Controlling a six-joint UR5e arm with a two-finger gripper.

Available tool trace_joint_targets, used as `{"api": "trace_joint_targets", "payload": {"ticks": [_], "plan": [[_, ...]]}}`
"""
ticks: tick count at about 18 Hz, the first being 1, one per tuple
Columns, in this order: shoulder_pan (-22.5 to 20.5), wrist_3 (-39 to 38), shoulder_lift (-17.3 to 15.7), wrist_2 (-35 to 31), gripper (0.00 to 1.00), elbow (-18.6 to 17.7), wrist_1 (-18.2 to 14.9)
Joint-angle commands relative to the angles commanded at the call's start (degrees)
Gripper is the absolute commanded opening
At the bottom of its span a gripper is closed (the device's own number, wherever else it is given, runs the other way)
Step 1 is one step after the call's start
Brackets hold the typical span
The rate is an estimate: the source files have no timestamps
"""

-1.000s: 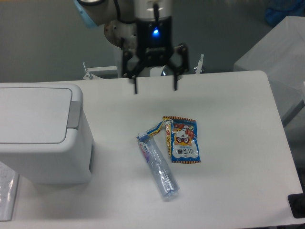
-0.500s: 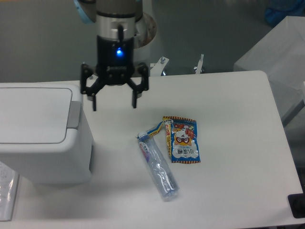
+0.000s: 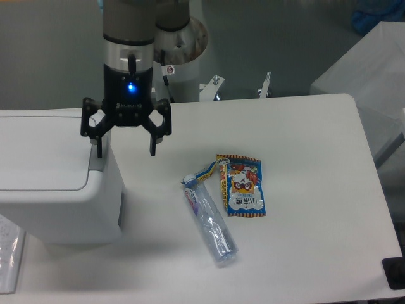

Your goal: Open the trash can

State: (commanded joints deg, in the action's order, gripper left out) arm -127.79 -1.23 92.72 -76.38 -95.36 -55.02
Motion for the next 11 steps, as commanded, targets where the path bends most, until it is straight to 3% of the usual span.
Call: {"api": "trace_joint_targets", "payload": {"ticks": [11], "plan": [[0.35,0.09,-0.53,-0.09,1.0,-1.67,0.18]]}}
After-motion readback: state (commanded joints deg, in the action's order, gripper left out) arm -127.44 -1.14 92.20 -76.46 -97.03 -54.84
